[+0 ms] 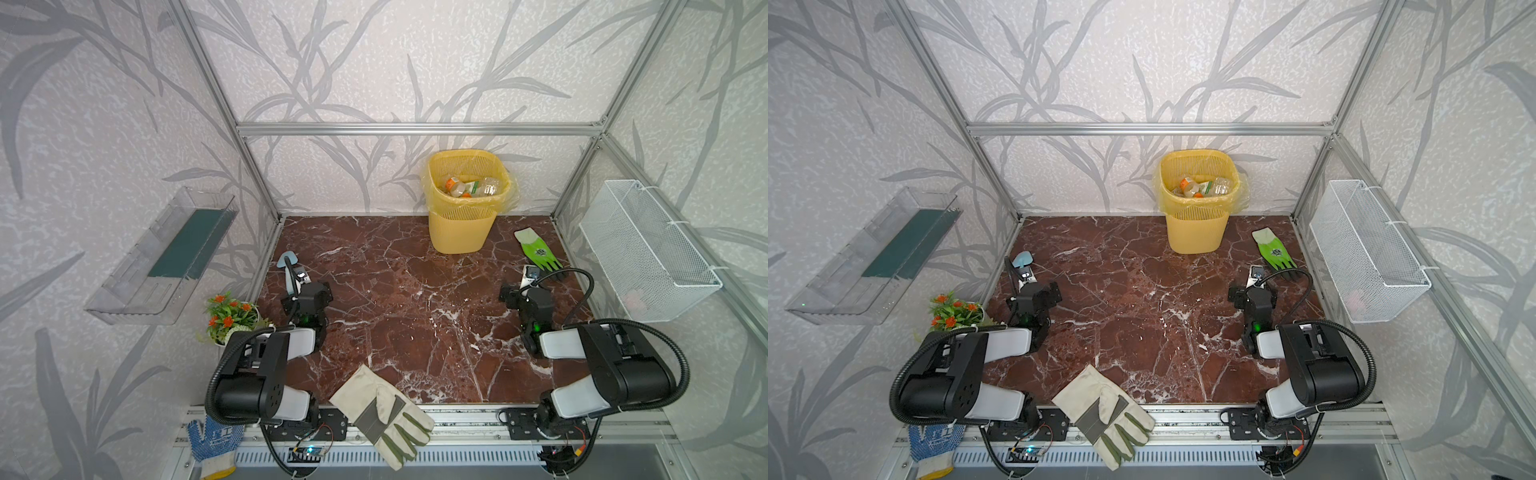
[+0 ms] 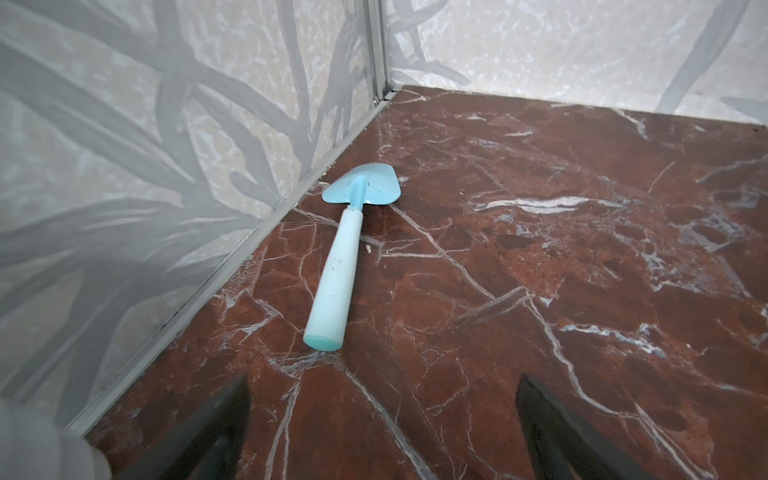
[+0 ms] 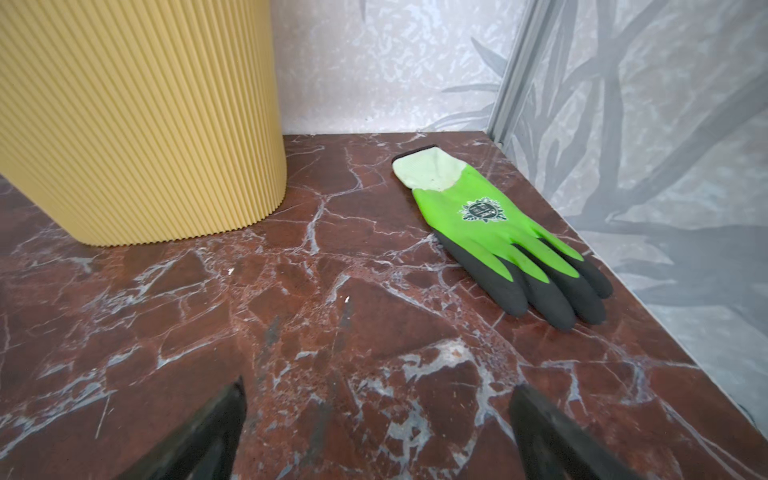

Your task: Throw the plastic bottles in the bin

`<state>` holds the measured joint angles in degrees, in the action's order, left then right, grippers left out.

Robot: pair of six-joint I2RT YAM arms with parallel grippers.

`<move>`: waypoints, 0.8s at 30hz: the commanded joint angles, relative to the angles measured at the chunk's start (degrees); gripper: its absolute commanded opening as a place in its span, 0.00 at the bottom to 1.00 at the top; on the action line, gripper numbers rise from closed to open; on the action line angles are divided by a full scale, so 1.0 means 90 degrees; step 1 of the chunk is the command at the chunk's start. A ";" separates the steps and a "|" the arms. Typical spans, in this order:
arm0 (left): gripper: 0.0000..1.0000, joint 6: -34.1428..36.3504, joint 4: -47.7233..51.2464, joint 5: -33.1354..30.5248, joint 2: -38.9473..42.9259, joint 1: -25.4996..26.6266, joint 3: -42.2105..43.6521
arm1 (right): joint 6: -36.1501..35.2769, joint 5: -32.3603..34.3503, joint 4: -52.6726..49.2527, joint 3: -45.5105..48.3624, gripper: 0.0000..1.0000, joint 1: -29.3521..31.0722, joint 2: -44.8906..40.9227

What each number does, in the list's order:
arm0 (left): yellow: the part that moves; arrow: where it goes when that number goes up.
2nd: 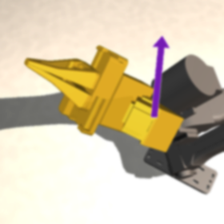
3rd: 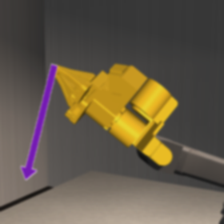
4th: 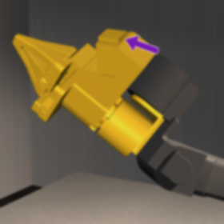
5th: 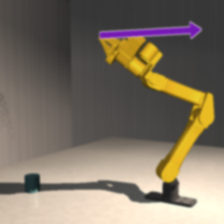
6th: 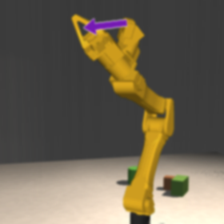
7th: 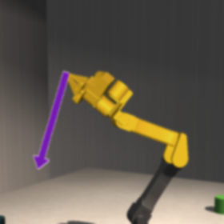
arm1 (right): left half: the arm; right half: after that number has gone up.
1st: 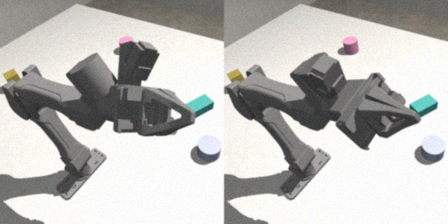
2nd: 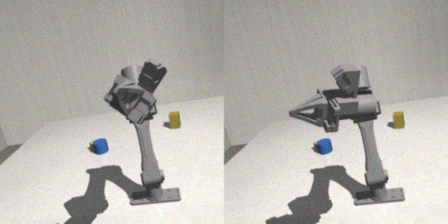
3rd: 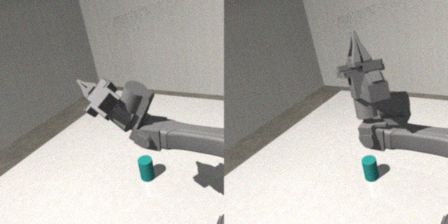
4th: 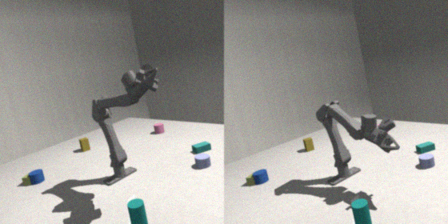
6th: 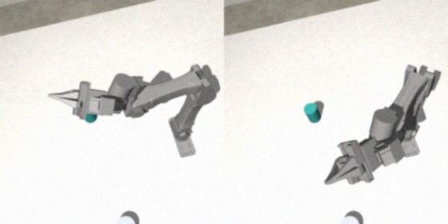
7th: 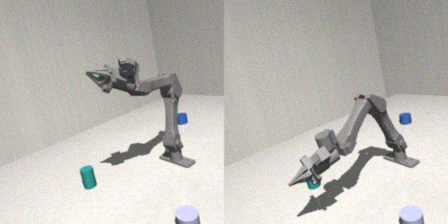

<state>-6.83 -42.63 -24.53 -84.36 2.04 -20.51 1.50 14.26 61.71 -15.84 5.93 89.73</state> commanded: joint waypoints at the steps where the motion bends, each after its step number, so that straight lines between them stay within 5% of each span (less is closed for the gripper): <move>1: 0.99 0.0315 -0.1169 0.0543 -0.0537 -0.0040 -0.0117 | -0.0230 -0.0438 0.0430 0.0009 0.99 -0.0024 0.0080; 4: 0.99 0.0211 -0.0303 0.0726 -0.0298 -0.0106 -0.0335 | -0.0242 -0.0514 -0.0615 -0.0433 0.99 -0.0024 -0.0081; 24: 0.99 0.0222 -0.0420 0.0801 -0.0334 -0.0158 -0.0309 | -0.0537 -0.0755 -0.0470 -0.0545 0.99 0.0082 0.0127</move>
<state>-5.56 -46.26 -17.63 -88.36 0.95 -22.39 -2.72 7.84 57.47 -19.79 6.44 90.52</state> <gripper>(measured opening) 0.994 0.991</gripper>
